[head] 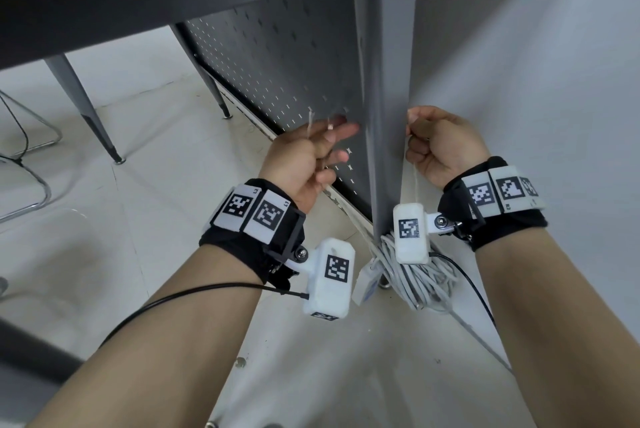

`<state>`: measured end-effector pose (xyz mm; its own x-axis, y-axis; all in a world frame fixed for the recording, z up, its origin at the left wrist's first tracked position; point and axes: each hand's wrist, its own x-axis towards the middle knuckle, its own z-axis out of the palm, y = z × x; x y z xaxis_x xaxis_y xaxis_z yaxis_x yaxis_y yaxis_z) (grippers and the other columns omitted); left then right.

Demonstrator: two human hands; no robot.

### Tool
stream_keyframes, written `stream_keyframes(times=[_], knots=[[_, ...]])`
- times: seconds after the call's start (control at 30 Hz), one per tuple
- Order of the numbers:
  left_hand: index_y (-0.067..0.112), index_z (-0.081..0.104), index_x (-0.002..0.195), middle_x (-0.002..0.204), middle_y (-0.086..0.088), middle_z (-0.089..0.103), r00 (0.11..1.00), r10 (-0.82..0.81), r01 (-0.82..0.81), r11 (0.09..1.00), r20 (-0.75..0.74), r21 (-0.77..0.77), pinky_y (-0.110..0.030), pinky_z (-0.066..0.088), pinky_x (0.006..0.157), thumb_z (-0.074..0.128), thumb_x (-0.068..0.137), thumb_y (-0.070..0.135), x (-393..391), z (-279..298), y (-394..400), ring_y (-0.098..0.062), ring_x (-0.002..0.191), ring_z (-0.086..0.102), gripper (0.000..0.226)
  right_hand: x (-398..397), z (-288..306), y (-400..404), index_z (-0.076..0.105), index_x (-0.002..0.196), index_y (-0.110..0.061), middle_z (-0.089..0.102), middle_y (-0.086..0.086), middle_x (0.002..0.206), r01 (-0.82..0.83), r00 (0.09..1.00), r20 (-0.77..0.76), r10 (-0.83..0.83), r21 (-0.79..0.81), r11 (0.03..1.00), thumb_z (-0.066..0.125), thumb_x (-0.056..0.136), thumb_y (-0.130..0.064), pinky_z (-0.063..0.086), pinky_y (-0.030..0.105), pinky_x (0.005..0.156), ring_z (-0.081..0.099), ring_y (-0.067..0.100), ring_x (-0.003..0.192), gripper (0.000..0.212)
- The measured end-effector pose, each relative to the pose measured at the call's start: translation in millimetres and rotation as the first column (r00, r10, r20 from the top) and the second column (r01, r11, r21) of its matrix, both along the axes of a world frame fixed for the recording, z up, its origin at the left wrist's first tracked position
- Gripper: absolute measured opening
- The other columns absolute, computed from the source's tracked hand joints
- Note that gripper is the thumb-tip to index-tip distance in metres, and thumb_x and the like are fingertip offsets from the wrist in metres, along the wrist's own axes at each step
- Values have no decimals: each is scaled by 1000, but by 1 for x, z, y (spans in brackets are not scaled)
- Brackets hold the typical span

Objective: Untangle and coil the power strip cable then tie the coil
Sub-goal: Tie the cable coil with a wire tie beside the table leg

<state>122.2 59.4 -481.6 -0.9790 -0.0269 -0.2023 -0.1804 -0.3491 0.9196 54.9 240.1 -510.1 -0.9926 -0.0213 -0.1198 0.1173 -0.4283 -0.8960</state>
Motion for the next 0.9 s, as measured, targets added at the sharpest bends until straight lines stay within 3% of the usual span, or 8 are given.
stream_keyframes(times=[0.1,0.17,0.23,0.37,0.5,0.67,0.9], knots=[[10,65,94,62,3,52,1000,21,-21,998,2,67,-17,27,39,30,91,-9,-2,1,-1,-6,44,34,41,0,-2,0,58,76,-9,53,-2,47,7,1000,3,-7,2,1000,44,98,6,21,16,39,28,7,34,30],[11,61,87,54,6,34,998,55,-56,997,19,46,-16,19,36,30,91,0,-2,1,0,-6,40,23,34,0,-2,0,58,76,-9,53,-2,47,2,1000,-1,-2,14,1000,44,98,6,21,16,39,28,7,34,30],[14,58,83,48,9,28,998,69,-69,997,0,-22,-12,15,37,35,96,13,-1,2,4,-7,36,18,26,0,-2,3,58,76,-9,53,0,49,-4,1000,-6,4,41,999,41,96,8,20,17,39,27,7,35,32],[15,62,92,44,9,28,995,11,-32,979,-103,-200,-11,17,39,36,103,23,-1,-1,10,-7,35,19,29,0,-3,7,59,75,-9,54,1,50,-14,1000,-9,15,95,995,38,93,12,20,17,40,27,8,35,35],[10,65,99,50,7,45,989,-26,-26,938,-145,-346,-14,21,36,38,100,8,-1,-6,5,-6,37,27,28,3,-7,10,59,76,-9,53,2,51,-30,1000,0,30,135,990,38,92,13,19,18,40,27,8,36,34],[18,62,89,42,11,29,991,40,-87,923,-131,-375,-11,18,41,44,100,16,0,-14,13,-8,35,19,22,8,-13,11,58,72,-9,51,3,55,-56,998,16,54,190,980,38,92,14,18,17,40,27,7,35,36],[18,60,83,41,11,35,986,106,-144,933,-132,-329,-12,20,40,43,97,12,-8,-13,17,-7,33,22,23,10,-11,6,59,76,-8,50,1,54,-72,997,33,66,203,977,38,93,13,22,18,38,28,7,36,34]])
